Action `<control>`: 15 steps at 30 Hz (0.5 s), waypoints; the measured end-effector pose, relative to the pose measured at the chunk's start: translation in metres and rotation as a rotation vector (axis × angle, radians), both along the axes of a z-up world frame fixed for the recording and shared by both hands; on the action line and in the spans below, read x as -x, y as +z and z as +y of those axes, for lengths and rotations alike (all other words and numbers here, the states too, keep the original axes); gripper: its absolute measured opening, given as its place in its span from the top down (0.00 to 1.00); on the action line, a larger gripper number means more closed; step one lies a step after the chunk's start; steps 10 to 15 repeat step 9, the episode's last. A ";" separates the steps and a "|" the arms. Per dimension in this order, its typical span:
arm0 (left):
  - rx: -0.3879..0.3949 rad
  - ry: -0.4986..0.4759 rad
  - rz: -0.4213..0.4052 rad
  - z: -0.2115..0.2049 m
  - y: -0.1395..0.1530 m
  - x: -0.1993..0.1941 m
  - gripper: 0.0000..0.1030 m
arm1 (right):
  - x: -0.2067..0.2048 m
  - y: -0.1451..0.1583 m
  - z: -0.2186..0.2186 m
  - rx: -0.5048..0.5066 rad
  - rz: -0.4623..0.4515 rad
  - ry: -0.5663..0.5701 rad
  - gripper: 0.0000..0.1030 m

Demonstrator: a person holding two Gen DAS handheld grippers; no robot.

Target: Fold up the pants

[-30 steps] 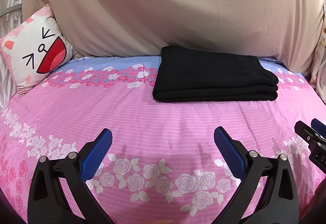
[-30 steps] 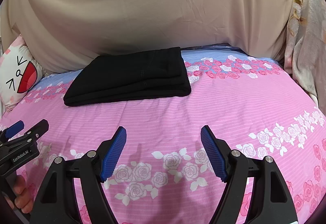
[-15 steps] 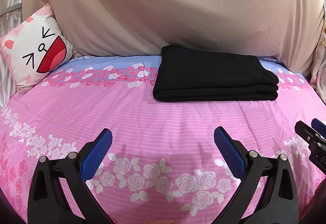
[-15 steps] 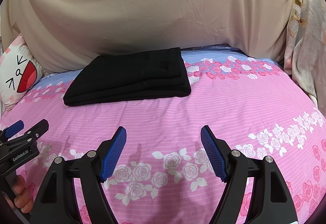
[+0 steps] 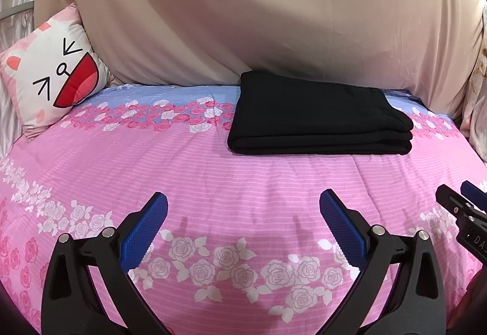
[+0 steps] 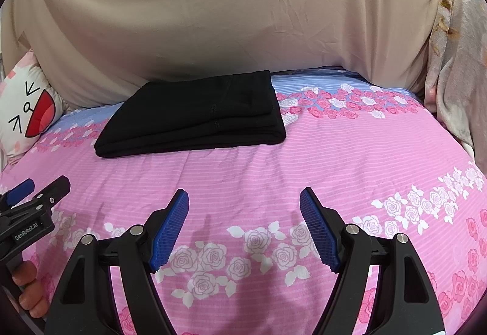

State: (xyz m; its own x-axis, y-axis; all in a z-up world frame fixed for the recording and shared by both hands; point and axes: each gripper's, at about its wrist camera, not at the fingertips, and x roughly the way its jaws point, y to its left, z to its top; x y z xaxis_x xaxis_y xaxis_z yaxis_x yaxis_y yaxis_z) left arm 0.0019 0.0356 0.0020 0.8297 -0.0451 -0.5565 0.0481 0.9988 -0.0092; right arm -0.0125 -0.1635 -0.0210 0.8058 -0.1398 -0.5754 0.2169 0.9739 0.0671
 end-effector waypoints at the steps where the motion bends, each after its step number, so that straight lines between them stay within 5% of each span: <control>1: -0.003 -0.003 0.000 0.000 0.000 0.000 0.05 | 0.000 0.000 0.000 0.001 0.000 0.000 0.29; 15: -0.041 -0.023 0.003 -0.008 -0.001 -0.001 0.05 | 0.002 0.002 -0.001 0.023 -0.012 0.000 0.25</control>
